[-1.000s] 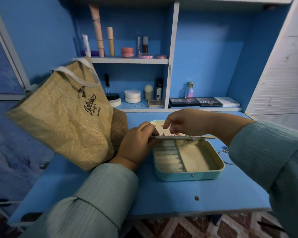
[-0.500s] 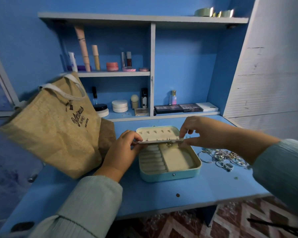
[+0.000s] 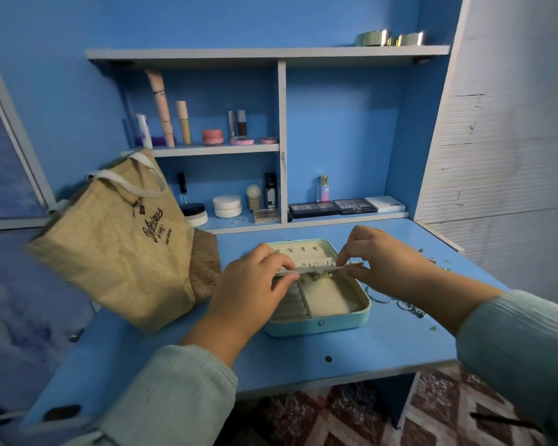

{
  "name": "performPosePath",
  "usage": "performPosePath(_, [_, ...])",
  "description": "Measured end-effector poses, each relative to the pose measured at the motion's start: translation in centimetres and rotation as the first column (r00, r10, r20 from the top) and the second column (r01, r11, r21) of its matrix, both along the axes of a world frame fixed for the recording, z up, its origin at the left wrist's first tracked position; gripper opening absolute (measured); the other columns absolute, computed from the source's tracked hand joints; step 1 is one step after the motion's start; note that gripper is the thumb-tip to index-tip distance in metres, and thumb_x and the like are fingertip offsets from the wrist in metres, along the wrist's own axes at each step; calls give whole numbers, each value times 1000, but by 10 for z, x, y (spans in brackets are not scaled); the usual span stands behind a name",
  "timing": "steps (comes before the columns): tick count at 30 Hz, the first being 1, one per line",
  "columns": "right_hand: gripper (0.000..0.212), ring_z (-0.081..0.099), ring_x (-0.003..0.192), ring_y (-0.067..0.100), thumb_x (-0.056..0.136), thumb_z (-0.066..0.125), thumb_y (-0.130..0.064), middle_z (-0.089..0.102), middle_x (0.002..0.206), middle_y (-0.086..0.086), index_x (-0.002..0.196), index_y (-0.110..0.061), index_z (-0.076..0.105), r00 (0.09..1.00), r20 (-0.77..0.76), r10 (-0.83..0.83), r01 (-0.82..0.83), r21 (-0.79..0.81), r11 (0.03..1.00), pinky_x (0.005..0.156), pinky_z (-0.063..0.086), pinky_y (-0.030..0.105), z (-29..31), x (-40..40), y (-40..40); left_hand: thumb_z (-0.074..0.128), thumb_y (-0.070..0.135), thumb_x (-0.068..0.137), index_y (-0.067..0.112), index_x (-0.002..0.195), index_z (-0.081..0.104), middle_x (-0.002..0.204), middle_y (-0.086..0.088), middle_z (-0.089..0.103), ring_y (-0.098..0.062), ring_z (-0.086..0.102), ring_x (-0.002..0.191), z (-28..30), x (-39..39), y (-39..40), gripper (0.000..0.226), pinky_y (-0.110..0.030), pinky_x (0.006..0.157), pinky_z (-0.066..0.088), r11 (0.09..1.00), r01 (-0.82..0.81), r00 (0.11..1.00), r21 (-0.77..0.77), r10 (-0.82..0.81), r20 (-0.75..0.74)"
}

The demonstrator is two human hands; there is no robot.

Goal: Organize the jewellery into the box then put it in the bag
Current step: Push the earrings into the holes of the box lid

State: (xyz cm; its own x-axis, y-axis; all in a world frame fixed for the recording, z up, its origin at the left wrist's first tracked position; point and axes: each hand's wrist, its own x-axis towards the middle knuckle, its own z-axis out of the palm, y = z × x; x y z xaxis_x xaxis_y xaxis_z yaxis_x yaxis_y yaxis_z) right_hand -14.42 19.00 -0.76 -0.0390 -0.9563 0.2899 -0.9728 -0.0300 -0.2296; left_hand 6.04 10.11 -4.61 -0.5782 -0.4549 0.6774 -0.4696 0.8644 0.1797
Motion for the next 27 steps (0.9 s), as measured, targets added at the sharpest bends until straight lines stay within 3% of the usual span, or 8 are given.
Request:
performPosePath(3, [13, 40, 90, 6, 90, 59, -29, 43, 98, -12, 101, -28, 66, 1000, 4, -11, 11, 14, 1000, 78, 40, 25, -1, -1, 4, 70, 25, 82, 20, 82, 70, 81, 4, 60, -17, 58, 68, 4, -8, 4, 5, -26, 56, 42, 999, -14, 998, -50, 17, 54])
performPosePath(8, [13, 44, 83, 7, 91, 56, -27, 45, 96, -10, 100, -25, 66, 999, 27, -30, 29, 5, 1000, 74, 41, 24, -4, -4, 11, 71, 26, 81, 23, 82, 70, 81, 6, 59, -17, 58, 73, 10, -14, 10, 4, -24, 58, 36, 997, -41, 992, -67, 49, 117])
performPosePath(15, [10, 43, 73, 3, 89, 60, -29, 45, 89, -12, 94, -23, 66, 998, 55, -36, 37, -34, 999, 69, 40, 23, -14, -15, 20, 47, 40, 94, 32, 104, 63, 106, 11, 51, -11, 47, 103, 25, -36, 26, 21, -24, 79, 33, 998, -19, 969, 53, 5, 249])
performPosePath(21, [12, 48, 72, 6, 90, 57, -30, 46, 82, -14, 91, -22, 67, 992, 71, -104, 105, -21, 994, 74, 46, 27, -9, -44, 31, 47, 42, 93, 30, 100, 64, 106, 9, 51, -12, 47, 103, 41, -82, 31, 22, -26, 81, 36, 972, 11, 918, 236, -104, 382])
performPosePath(24, [17, 47, 68, 3, 92, 55, -33, 47, 81, -14, 92, -21, 67, 982, 40, -185, 185, 13, 983, 63, 38, 17, -6, -70, 42, 48, 43, 93, 30, 100, 63, 104, 7, 51, -15, 49, 104, 49, -108, 28, 22, -32, 87, 42, 956, 11, 862, 294, -158, 482])
performPosePath(27, [20, 49, 74, 6, 94, 51, -31, 51, 91, -11, 99, -21, 68, 954, 10, -300, 299, 82, 951, 66, 37, 20, -6, -101, 55, 48, 43, 93, 28, 102, 63, 107, 6, 55, -15, 52, 100, 55, -136, 23, 24, -31, 86, 44, 947, -5, 806, 321, -187, 562])
